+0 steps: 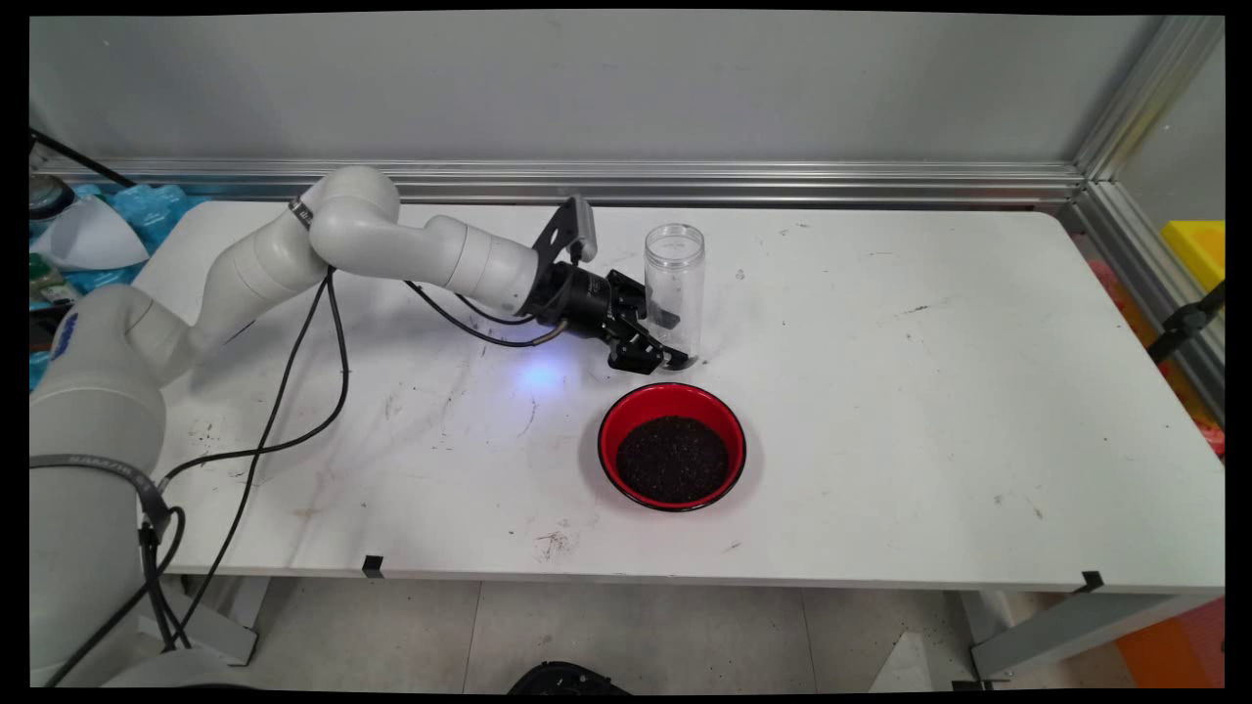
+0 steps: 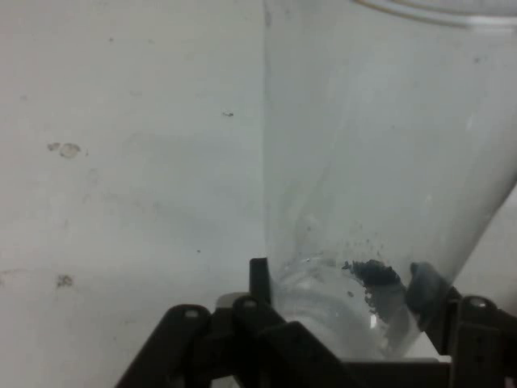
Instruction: Place the picked object on the table
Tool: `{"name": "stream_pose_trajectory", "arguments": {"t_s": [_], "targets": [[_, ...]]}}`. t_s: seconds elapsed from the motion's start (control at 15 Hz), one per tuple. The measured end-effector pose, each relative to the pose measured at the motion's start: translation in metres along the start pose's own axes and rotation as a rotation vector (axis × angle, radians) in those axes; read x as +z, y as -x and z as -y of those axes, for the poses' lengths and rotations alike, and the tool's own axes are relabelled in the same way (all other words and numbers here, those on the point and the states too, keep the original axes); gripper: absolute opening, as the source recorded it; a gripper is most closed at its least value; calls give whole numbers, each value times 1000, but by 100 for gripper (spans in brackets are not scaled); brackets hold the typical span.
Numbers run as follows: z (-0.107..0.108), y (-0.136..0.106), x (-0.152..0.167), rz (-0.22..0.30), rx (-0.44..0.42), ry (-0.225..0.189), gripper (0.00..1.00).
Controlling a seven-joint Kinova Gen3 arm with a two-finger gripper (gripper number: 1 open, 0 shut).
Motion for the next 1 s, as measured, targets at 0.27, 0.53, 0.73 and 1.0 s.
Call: {"name": "stream_pose_trajectory", "arguments": {"t_s": [0.27,0.53,0.73,1.0], "targets": [[2,4,2,5,-1,-2,0],[2,7,4,9,0,1,0],[1,9,6,11,1,8,0],[0,10,7,12,3,14,100]]}}
